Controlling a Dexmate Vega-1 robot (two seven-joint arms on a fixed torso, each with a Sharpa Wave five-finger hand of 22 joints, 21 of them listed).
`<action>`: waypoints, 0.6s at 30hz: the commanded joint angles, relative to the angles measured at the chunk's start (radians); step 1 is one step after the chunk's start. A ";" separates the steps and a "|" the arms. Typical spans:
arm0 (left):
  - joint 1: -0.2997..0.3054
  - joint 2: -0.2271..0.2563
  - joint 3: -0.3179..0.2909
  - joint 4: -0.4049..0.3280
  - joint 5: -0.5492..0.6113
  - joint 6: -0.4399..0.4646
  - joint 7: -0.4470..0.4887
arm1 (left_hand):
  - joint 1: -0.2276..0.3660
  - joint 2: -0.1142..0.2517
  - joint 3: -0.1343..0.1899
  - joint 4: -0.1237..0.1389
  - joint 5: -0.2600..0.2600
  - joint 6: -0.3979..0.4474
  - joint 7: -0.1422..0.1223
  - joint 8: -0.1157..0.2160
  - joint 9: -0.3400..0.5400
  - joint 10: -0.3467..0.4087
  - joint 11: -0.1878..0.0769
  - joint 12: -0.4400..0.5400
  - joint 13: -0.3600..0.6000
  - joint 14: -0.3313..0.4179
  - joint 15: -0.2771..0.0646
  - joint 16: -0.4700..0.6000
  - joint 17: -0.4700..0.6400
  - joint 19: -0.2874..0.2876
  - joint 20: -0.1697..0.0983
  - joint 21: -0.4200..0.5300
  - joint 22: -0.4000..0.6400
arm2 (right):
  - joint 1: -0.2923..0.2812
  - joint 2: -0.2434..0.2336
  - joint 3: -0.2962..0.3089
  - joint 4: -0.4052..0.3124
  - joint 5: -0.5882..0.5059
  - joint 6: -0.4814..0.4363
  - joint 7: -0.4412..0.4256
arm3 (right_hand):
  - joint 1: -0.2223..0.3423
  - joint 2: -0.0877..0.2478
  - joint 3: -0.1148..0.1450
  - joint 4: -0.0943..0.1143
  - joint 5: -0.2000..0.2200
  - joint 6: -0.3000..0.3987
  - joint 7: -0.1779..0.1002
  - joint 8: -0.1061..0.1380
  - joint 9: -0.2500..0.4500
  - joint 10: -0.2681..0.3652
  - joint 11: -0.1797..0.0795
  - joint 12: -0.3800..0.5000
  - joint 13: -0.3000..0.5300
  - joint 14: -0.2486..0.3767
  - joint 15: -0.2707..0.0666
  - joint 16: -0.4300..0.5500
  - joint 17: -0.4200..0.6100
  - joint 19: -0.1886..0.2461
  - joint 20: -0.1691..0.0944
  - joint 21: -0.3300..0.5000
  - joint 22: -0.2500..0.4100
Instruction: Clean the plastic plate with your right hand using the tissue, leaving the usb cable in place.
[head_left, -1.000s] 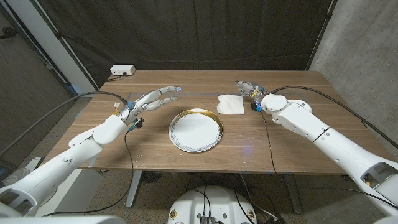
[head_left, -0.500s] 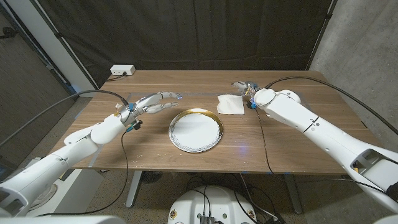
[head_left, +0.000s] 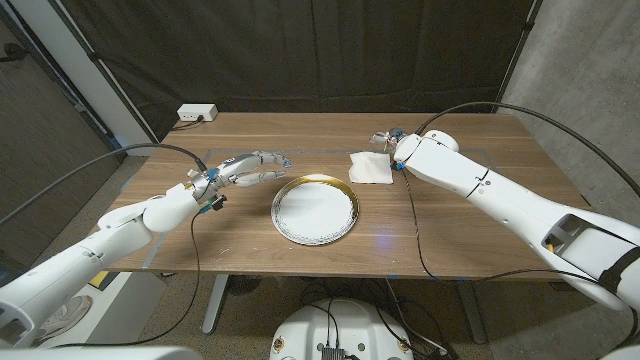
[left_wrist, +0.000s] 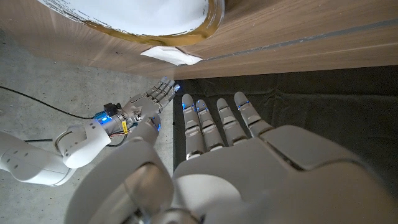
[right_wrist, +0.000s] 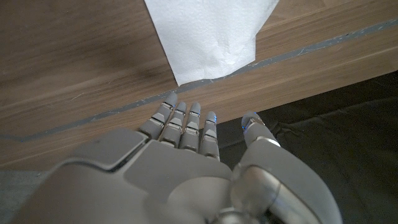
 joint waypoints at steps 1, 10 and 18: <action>-0.005 0.022 0.022 -0.001 0.067 -0.001 0.029 | 0.009 0.006 0.016 -0.004 0.004 0.010 -0.013 -0.011 -0.001 -0.017 -0.007 -0.018 0.001 -0.031 -0.077 -0.020 -0.003 -0.005 -0.014 -0.009 0.001 | 0.126 0.065 -0.139 0.062 -0.046 -0.177 0.010 | 0.025 -0.002 0.006 -0.010 0.003 0.003 -0.008 -0.003 0.001 -0.005 -0.007 -0.008 0.000 -0.007 -0.014 -0.004 0.004 0.002 -0.014 -0.001 0.002; -0.013 0.029 0.042 -0.002 0.124 0.007 0.061 | -0.006 0.001 0.017 0.006 0.003 -0.031 -0.007 -0.056 -0.001 -0.054 -0.013 -0.049 0.000 -0.091 -0.100 -0.046 -0.005 -0.022 -0.035 -0.029 0.000 | 0.185 0.109 -0.210 0.104 -0.055 -0.258 -0.012 | 0.064 -0.010 0.014 -0.030 -0.001 -0.001 -0.012 -0.005 0.001 -0.016 -0.023 -0.014 0.000 -0.016 -0.032 -0.005 0.002 0.010 -0.026 0.001 0.002; -0.023 0.035 0.066 -0.005 0.141 0.040 0.048 | -0.034 0.017 0.012 0.036 0.004 -0.053 -0.005 -0.077 0.000 -0.070 -0.011 -0.059 0.000 -0.104 -0.097 -0.045 -0.002 -0.027 -0.029 -0.035 0.002 | 0.210 0.119 -0.250 0.118 -0.056 -0.264 -0.030 | 0.099 -0.032 0.013 -0.048 -0.007 0.000 -0.012 -0.004 0.001 -0.012 -0.022 -0.015 0.001 0.001 -0.036 0.001 0.000 0.030 -0.030 0.007 0.002</action>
